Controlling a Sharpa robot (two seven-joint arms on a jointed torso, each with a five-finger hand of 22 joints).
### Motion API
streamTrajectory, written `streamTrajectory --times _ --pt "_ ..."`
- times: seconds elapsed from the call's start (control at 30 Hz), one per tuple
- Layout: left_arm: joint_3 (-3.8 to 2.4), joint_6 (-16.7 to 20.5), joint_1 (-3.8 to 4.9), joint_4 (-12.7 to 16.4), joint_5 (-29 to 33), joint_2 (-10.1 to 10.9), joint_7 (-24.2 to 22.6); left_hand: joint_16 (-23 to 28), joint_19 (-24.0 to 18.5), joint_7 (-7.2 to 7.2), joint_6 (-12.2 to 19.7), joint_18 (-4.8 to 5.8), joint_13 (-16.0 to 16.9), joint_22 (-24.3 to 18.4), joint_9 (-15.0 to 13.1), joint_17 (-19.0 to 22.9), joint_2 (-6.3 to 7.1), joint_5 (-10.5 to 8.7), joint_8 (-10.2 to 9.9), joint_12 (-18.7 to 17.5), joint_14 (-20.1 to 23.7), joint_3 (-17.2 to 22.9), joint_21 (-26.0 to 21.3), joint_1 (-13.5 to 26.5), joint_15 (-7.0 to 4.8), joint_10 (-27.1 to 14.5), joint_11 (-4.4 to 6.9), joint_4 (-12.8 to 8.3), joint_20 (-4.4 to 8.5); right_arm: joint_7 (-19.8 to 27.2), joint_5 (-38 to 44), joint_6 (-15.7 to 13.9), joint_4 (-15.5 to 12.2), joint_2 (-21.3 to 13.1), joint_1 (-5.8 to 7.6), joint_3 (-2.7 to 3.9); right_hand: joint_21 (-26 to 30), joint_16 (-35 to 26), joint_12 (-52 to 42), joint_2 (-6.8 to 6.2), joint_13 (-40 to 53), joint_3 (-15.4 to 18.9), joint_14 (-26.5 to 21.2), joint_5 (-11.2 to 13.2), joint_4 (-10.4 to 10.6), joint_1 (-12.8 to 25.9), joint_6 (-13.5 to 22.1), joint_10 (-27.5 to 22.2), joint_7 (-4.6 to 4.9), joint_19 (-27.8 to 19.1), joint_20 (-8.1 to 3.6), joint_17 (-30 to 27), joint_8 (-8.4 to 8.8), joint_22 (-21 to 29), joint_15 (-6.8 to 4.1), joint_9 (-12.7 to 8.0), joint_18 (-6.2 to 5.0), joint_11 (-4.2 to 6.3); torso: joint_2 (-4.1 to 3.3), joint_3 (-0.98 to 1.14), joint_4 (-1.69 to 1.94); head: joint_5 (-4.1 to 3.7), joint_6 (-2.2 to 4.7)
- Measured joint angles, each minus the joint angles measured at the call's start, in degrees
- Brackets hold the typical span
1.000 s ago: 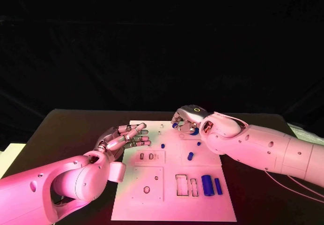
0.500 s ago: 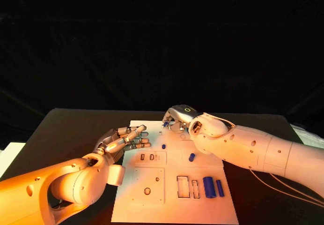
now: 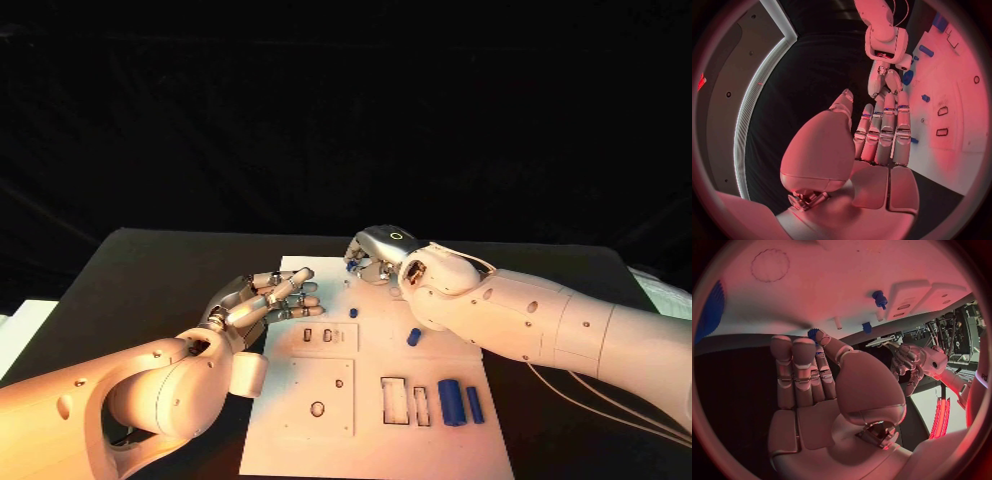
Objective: Assemble the parts on the task board
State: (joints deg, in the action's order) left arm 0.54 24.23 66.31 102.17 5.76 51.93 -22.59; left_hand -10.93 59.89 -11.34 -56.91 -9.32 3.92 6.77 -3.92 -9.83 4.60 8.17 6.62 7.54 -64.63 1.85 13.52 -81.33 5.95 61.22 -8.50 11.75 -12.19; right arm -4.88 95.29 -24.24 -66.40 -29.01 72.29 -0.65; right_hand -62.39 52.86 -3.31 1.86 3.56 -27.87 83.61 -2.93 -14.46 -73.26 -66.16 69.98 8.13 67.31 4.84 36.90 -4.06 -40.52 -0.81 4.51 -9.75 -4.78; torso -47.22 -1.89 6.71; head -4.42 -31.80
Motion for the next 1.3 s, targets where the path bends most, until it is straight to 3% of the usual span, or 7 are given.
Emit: streamTrajectory --times 0.33,0.5,0.63,0.97,1.1,1.17,1.3 --pt "0.0 -0.07 0.04 0.03 0.01 0.04 0.09 0.0 0.0 0.0 0.0 0.0 0.0 0.0 0.0 -0.04 0.0 0.0 0.0 0.0 0.0 0.16 0.0 0.0 0.0 0.0 0.0 -0.15 0.0 -1.08 0.82 1.51 0.83 0.52 -0.03 -0.02 2.88 -3.93 -0.53 -2.85 0.5 -1.09 -2.63 -0.69 1.26 1.27 4.37 -5.04 1.45 -4.7 0.94 -5.36 0.41 5.61 1.2 -0.58 0.0 -0.68 -0.16 -0.04 0.13 -0.14 -0.08" --pt "0.0 -0.12 0.07 0.03 0.01 0.09 0.16 0.0 0.0 0.0 0.0 0.0 0.0 0.0 0.0 -0.12 0.0 0.0 0.0 0.0 0.0 -0.01 0.0 0.0 0.0 0.0 0.0 -0.32 0.0 -1.76 1.06 0.88 0.07 -0.09 0.06 0.05 7.4 -8.78 -0.51 -7.46 0.08 5.53 -7.01 -0.38 3.28 0.4 14.16 -16.77 2.92 -9.13 2.96 -9.48 0.37 9.9 2.84 -0.8 0.0 -2.78 -0.24 -0.07 0.13 -0.1 0.04" --pt "0.0 -0.17 0.07 0.03 0.01 0.26 0.23 0.0 0.0 0.0 0.0 -0.01 0.0 0.0 0.0 -0.12 -0.01 0.0 -0.31 -0.25 0.0 -0.01 0.0 0.01 0.0 0.0 0.0 -0.32 0.0 -1.91 1.02 -0.31 -2.46 -1.95 -0.01 0.08 7.61 -8.89 -1.55 -7.71 0.2 7.98 -7.08 -1.11 4.76 -0.82 14.26 -17.29 3.02 -9.13 2.96 -9.99 0.37 10.42 2.92 -0.58 0.0 -2.95 -0.29 -0.03 0.07 -0.05 0.22" --pt "0.01 -0.3 0.09 -0.41 0.02 0.59 0.38 0.0 0.0 0.0 0.0 0.0 0.0 -0.05 0.04 -0.18 -0.23 0.0 -0.33 -0.25 0.0 -0.01 0.0 0.23 0.0 0.0 0.0 -0.32 0.0 -2.24 -2.01 -2.08 -13.26 -13.18 1.07 1.6 6.42 -6.83 -5.14 -7.05 0.38 10.35 -2.8 -3.74 7.08 -1.61 9.94 -9.89 1.98 -6.15 2.09 -9.13 0.09 10.12 1.84 -0.41 0.0 -1.68 -0.13 0.17 -0.63 -0.04 0.69" --pt "0.02 -0.39 0.09 -0.88 0.03 0.47 0.43 0.0 0.0 0.0 0.0 0.0 -0.01 -0.05 0.04 -0.18 -0.22 0.0 -0.33 -0.25 0.0 -0.01 0.0 0.23 0.0 0.0 0.0 -0.32 0.0 -3.12 -6.12 -0.81 -15.5 -17.58 1.88 1.83 -1.22 3.23 -9.08 -7.42 1.98 11.24 0.18 -6.05 9.31 0.99 9.49 -2.15 1.59 0.61 1.27 3.13 0.15 -1.33 0.7 -0.53 0.46 -1.43 0.13 0.32 -1.07 -0.09 0.76" --pt "0.02 -0.45 0.09 -1.12 0.04 0.38 0.46 0.0 0.0 0.0 0.0 0.01 0.0 -0.05 0.04 -0.18 -0.22 0.0 -0.33 -0.25 0.0 -0.01 0.0 0.23 0.0 0.0 0.0 -0.32 0.0 -3.81 -8.64 0.57 -15.71 -19.33 2.07 1.87 -4.72 7.38 -11.43 -8.46 3.6 12.3 0.47 -7.74 10.31 2.03 10.43 3.98 0.57 3.48 0.41 8.08 0.31 -6.43 -0.18 -0.62 1.37 0.7 0.27 0.41 -1.33 -0.04 0.8" --pt "0.02 -0.59 0.09 -1.44 0.07 0.17 0.5 0.0 0.0 0.0 0.0 0.0 0.0 -0.05 0.04 -0.17 -0.22 0.0 -0.33 -0.25 0.0 -0.01 0.0 0.23 0.0 0.0 0.0 -0.32 0.0 -5.25 -12.33 3.33 -15.34 -21.04 2.17 1.87 -10.83 16.38 -16.96 -9.77 8.88 15.85 0.31 -9.73 11.67 2.18 11.25 9.29 -0.25 7.89 -0.86 19.67 0.31 -15.92 -1.17 -0.62 2.79 2.44 0.45 0.61 -1.65 0.01 0.83"
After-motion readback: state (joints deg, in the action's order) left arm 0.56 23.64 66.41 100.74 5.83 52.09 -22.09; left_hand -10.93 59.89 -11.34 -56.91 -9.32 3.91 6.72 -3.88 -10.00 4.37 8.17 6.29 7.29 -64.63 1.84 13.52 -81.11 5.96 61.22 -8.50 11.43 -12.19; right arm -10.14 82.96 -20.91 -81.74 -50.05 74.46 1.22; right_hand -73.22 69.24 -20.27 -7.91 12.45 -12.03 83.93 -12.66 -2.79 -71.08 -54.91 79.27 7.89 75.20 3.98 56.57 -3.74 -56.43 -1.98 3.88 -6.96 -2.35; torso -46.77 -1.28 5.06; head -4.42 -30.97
